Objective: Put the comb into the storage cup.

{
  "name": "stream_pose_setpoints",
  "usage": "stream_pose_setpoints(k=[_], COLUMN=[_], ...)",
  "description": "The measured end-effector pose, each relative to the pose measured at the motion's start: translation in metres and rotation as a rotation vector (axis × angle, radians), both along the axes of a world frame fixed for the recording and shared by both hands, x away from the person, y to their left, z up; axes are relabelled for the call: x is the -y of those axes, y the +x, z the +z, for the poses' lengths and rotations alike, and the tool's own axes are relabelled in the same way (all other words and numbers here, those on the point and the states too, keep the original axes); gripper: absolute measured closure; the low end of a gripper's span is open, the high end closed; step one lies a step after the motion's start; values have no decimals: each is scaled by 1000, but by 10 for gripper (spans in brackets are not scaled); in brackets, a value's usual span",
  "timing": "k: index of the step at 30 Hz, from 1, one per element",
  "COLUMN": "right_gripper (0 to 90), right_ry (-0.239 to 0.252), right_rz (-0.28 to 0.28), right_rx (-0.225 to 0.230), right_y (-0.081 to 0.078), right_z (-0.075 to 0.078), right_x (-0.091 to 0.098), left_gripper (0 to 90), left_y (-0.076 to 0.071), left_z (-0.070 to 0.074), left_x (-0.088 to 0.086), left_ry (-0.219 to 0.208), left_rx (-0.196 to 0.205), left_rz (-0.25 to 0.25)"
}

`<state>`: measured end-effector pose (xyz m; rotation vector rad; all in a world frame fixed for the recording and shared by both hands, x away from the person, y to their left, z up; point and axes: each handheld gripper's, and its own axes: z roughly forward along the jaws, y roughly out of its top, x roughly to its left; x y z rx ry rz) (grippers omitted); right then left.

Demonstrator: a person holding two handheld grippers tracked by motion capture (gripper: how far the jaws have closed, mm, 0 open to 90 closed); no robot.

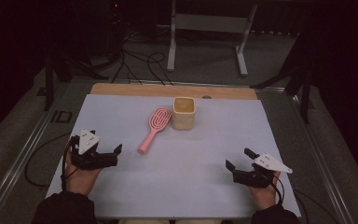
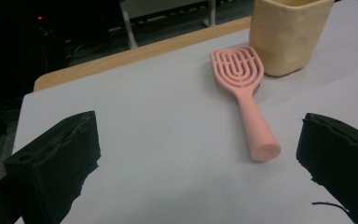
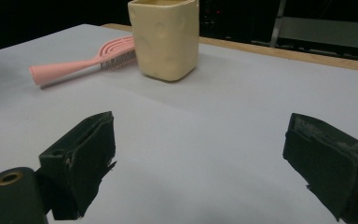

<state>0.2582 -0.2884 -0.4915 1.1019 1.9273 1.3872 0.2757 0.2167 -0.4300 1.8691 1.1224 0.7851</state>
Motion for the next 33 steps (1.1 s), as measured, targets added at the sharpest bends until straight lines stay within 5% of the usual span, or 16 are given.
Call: stream_pose_setpoints(k=[9,30,33], right_gripper=[89,90,90], right_ry=[6,2,3], right_rz=[-1,0,2], right_rx=[-6,-22,-24], right_y=[0,2,2], right_z=[0,-2,-2], right_x=[1,0,-1], left_gripper=[3,2,2], left_y=[29,69,76], left_z=[11,5,3], left_x=[23,54,60], left_ry=[27,72,105], left_rx=[-60,-196,-233], left_rz=[-44,-98,-113])
